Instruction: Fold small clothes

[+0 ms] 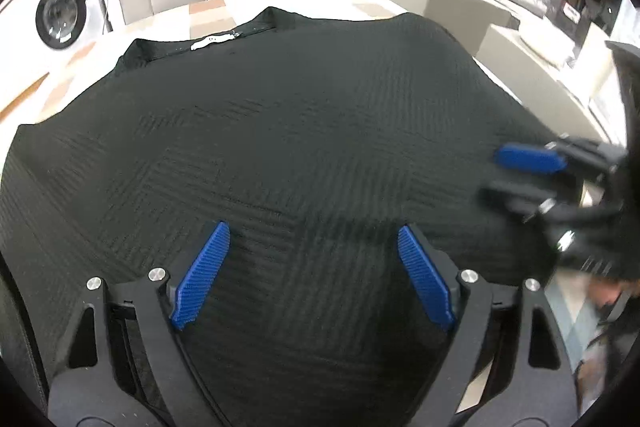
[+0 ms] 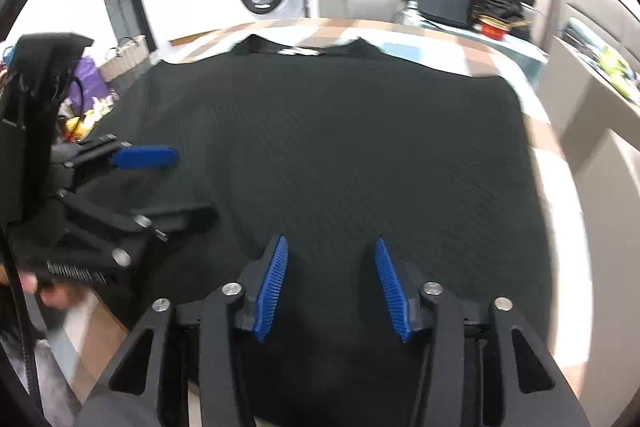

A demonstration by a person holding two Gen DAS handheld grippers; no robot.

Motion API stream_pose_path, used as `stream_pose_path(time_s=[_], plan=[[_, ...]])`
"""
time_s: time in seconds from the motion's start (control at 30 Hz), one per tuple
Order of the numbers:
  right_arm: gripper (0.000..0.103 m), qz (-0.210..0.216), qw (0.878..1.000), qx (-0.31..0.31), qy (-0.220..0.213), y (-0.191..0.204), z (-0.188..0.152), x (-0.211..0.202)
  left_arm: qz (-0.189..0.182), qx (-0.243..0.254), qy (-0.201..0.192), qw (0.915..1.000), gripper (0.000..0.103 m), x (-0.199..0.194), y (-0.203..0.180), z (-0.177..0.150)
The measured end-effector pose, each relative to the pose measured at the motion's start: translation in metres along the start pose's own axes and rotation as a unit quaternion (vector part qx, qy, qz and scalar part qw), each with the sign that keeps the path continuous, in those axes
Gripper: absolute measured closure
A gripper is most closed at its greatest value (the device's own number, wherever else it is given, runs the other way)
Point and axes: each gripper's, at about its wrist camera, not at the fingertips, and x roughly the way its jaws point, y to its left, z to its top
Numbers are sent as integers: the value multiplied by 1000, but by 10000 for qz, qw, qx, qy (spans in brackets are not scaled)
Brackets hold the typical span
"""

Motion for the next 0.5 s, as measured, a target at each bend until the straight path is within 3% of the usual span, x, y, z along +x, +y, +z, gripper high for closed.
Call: stream_pose_path(time_s=[0.13, 0.2, 0.33, 0.4, 0.5], plan=[[54, -158, 9997, 134, -95, -28, -25, -28, -7, 47, 30, 10000, 17, 1, 1, -3], [54, -486, 9988, 73, 77, -33, -33, -32, 14, 100, 56, 9999, 17, 0, 2, -4], [50, -672, 9976, 12, 135, -33, -39, -41, 12, 72, 76, 9999, 16, -4, 4, -8], [48, -655, 9977, 138, 74, -29, -32, -46, -190, -62, 78, 9998, 16, -10, 6, -9], [44, -279, 9995, 173, -22, -15, -19, -44, -758, -131, -10, 9970, 16, -22, 4, -15]])
